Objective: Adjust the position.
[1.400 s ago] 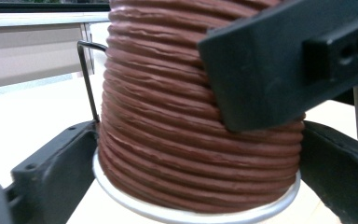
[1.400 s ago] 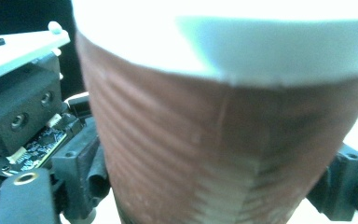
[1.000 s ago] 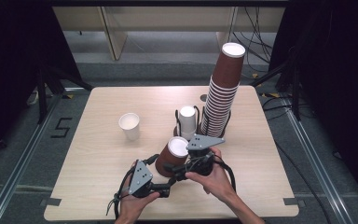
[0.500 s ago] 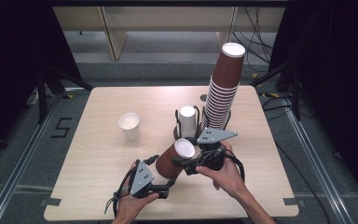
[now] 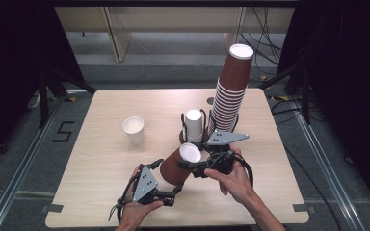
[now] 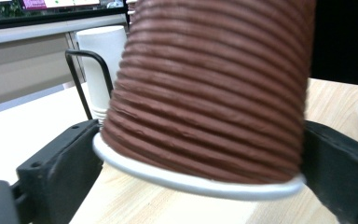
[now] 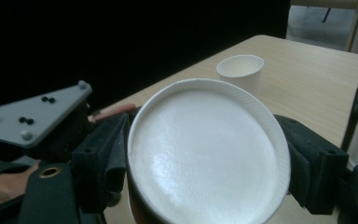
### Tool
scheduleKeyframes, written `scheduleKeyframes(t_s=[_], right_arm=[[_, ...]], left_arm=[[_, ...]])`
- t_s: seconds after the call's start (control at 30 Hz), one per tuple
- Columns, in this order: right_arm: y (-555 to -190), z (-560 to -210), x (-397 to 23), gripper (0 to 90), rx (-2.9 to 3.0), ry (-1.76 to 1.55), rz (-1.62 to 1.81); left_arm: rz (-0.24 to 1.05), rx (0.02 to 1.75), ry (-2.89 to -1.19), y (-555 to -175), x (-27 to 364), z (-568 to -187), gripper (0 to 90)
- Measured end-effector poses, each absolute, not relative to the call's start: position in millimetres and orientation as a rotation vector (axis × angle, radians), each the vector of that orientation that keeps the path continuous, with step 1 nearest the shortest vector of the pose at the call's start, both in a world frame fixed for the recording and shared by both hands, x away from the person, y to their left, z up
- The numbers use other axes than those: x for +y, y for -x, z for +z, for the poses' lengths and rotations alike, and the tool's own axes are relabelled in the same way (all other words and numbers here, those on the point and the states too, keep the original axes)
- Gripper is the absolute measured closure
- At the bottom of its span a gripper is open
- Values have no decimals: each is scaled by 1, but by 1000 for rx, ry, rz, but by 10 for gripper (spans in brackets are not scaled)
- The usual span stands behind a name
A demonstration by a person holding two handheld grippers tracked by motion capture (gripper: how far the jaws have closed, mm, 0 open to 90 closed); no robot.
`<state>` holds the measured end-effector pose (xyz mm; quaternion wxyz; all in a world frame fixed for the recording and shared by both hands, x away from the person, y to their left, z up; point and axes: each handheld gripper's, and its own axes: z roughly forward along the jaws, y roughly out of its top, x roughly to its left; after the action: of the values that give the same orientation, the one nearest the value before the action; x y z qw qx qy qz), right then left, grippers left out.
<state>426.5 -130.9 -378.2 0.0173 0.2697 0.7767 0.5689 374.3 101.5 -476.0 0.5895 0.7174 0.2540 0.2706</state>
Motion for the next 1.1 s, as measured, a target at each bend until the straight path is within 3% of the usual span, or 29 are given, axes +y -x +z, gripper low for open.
scheduleKeyframes(t_s=[0.47,0.63,1.1], right_arm=[[-428,-377,-135,213,2463,-778,1763],[-427,-371,-140,163,2508,-664,1645],[-422,-370,-139,158,2681,-411,1346]], left_arm=[[630,536,-1756,-373,105,-469,106],[632,499,-1845,-374,110,-466,117],[642,376,-2048,-374,117,-460,119]])
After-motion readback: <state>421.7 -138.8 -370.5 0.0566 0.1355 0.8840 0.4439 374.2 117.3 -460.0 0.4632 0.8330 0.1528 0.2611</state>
